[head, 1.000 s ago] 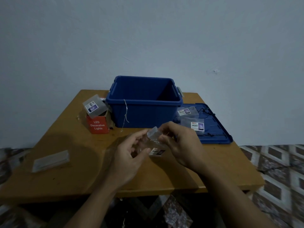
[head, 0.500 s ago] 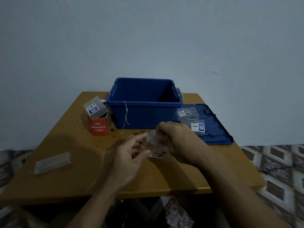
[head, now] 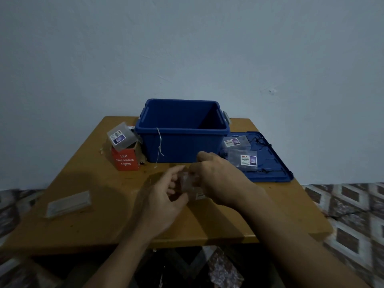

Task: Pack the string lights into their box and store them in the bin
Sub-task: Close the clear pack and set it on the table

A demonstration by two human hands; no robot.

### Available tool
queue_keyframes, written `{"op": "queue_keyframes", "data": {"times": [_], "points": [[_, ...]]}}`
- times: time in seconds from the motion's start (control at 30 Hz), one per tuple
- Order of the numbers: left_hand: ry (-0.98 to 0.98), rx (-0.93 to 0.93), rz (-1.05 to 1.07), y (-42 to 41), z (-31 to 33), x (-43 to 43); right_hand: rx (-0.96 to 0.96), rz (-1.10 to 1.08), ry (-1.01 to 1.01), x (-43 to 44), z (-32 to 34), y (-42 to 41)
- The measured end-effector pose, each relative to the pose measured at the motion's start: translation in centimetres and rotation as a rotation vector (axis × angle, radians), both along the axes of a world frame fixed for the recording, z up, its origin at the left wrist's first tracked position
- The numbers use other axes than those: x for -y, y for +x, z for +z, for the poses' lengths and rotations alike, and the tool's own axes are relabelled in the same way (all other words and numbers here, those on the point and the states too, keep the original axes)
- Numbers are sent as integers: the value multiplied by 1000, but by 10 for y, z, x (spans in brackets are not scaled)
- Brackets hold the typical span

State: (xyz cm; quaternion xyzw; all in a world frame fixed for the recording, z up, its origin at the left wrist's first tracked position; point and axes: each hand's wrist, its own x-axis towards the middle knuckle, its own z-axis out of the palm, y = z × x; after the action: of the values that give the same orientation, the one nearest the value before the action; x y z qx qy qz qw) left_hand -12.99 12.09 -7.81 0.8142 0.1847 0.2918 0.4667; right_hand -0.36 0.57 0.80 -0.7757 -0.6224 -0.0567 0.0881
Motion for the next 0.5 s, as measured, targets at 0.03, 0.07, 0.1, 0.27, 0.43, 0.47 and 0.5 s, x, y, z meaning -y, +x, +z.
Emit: {"op": "queue_keyframes", "data": {"times": [0.03, 0.07, 0.1, 0.27, 0.43, 0.47, 0.5], "points": [[36, 3, -12, -1, 1, 1, -5, 10, 5, -1, 0, 1], [81, 3, -21, -2, 3, 3, -17, 16, 19, -1, -2, 2], [125, 0, -22, -3, 5, 4, -44, 12, 55, -1, -4, 3], [226, 0, -23, -6, 12, 7, -183, -65, 284, 10, -27, 12], [253, -66, -45, -4, 9, 3, -49, -137, 330, 24, -54, 14], [264, -86, -44, -3, 9, 3, -45, -134, 329, 27, -56, 14], [267, -95, -43, -3, 9, 3, -65, -134, 325, 29, -58, 12]]}}
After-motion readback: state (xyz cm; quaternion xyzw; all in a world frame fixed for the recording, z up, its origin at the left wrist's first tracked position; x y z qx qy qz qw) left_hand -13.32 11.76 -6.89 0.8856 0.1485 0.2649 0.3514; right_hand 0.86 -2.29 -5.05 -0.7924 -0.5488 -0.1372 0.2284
